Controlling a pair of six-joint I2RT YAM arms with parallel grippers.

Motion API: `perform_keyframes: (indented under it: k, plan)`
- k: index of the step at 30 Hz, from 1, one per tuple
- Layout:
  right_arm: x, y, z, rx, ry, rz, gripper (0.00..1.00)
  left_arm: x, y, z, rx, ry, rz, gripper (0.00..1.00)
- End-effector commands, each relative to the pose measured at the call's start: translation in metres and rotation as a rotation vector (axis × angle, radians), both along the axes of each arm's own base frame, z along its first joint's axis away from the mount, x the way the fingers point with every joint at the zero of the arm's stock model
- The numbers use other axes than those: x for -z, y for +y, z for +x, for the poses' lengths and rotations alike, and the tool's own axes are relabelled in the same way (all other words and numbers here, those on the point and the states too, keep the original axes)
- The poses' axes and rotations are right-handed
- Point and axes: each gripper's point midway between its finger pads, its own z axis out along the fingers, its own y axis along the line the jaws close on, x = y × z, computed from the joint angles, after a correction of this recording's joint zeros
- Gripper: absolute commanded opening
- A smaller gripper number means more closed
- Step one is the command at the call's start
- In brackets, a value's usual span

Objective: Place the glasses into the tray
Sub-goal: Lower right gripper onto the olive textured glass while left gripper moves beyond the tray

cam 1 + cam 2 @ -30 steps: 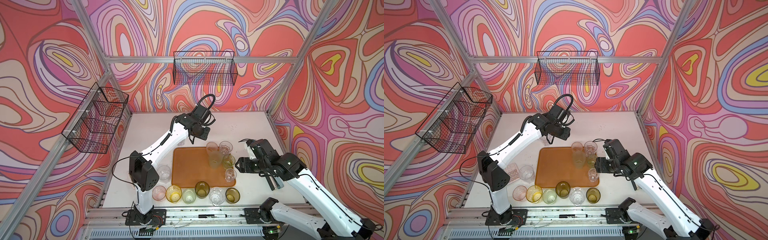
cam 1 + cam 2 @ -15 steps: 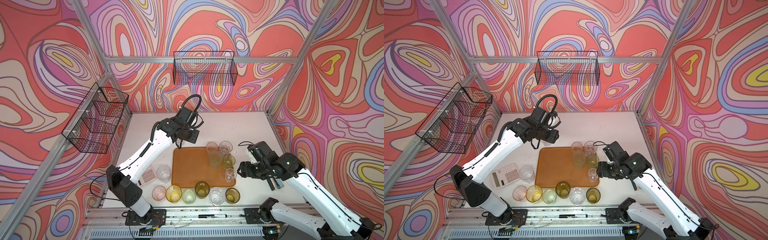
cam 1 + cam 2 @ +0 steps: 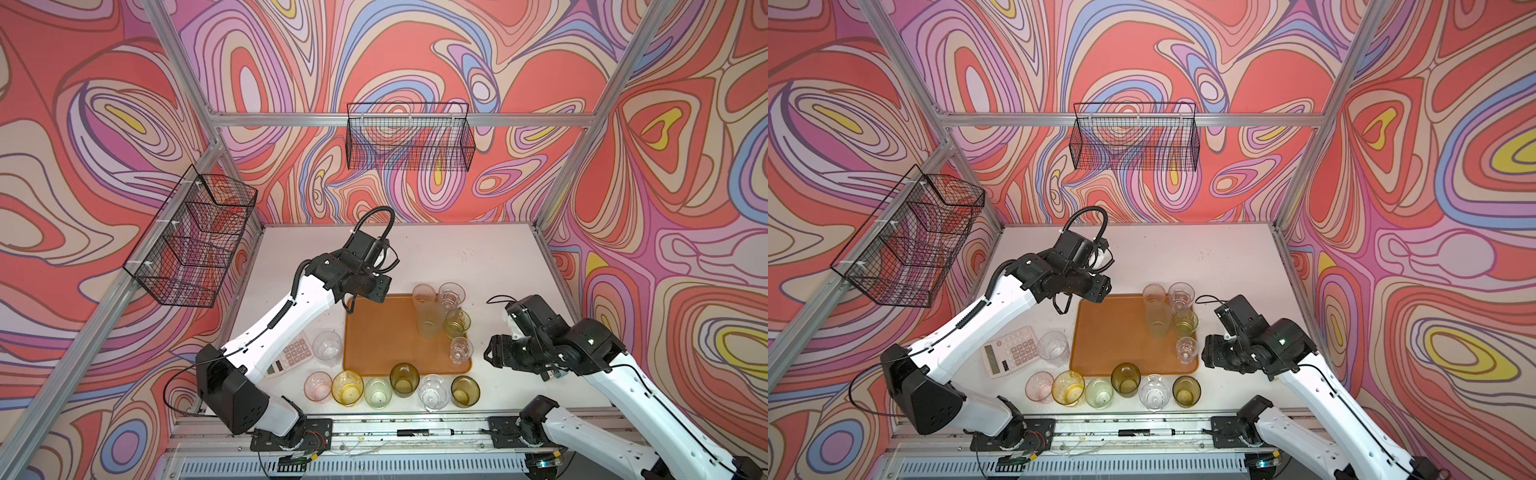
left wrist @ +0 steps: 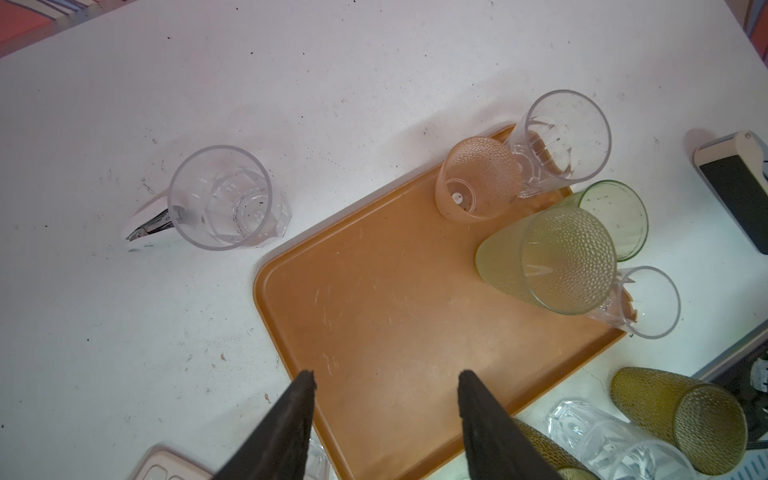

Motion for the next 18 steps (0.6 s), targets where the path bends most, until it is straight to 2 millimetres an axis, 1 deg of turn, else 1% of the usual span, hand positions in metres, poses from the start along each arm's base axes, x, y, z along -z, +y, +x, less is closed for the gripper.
perform_keyframes:
  k: [1, 5, 9, 18]
  plan:
    - [0.001, -0.003, -0.008, -0.003, 0.005, 0.006, 0.69, -0.014, 0.001, 0.005, -0.004, -0.061, -0.042, 0.6]
    - [0.012, -0.003, -0.016, -0.008, 0.054, 0.008, 0.68, -0.015, 0.005, 0.008, -0.024, -0.056, -0.083, 0.6]
    - [0.02, -0.001, -0.02, 0.002, 0.074, 0.031, 0.67, -0.017, 0.012, 0.01, -0.03, -0.064, -0.073, 0.6]
    - [0.042, 0.008, -0.024, -0.024, 0.125, 0.054, 0.64, -0.015, 0.019, 0.013, -0.05, -0.054, -0.08, 0.61]
